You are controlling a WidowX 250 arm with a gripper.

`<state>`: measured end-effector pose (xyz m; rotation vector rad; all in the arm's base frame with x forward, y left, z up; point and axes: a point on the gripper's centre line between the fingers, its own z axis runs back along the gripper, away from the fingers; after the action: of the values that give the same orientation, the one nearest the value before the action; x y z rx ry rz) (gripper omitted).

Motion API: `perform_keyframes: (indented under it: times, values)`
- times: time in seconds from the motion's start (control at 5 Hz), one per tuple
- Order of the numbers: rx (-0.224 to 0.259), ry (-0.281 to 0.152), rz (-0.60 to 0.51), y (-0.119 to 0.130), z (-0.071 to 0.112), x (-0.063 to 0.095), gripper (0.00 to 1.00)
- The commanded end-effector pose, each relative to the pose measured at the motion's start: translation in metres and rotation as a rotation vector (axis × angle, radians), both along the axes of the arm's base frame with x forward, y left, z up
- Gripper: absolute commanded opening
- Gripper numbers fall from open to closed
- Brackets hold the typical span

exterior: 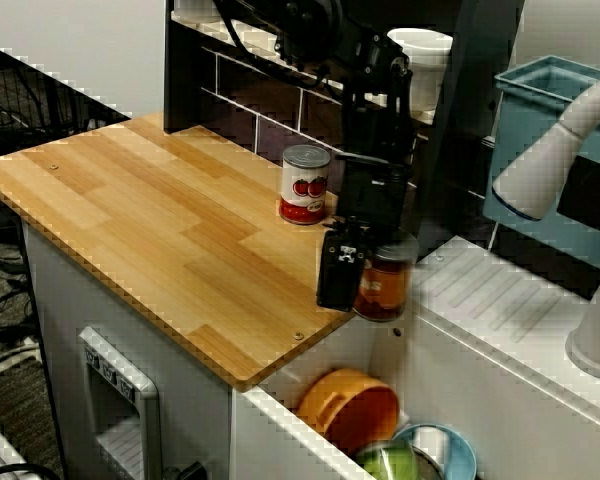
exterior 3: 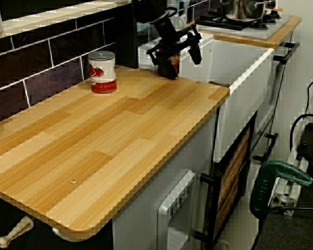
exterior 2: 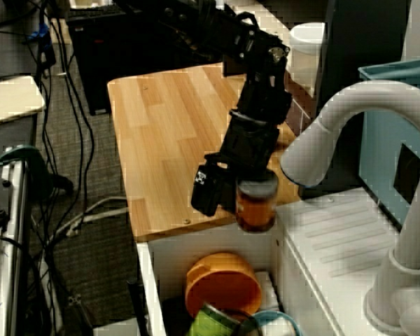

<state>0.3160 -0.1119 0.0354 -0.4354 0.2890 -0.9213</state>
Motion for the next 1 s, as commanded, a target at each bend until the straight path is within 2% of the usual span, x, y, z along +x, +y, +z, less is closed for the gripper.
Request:
perform_keyframes:
  times: [0.0,0.4,0.6,0.8]
  values:
    - [-0.025,0.027,-0.015,-0.003,0.018,-0.009,1.00]
    - [-0.041,0.028,0.024,0.015,0.030,-0.010,1.00]
    - [-0.022,0.008,0.084,0.031,0.033,-0.012,1.00]
    - [0.041,-0.060,0.211,0.051,0.039,-0.016,1.00]
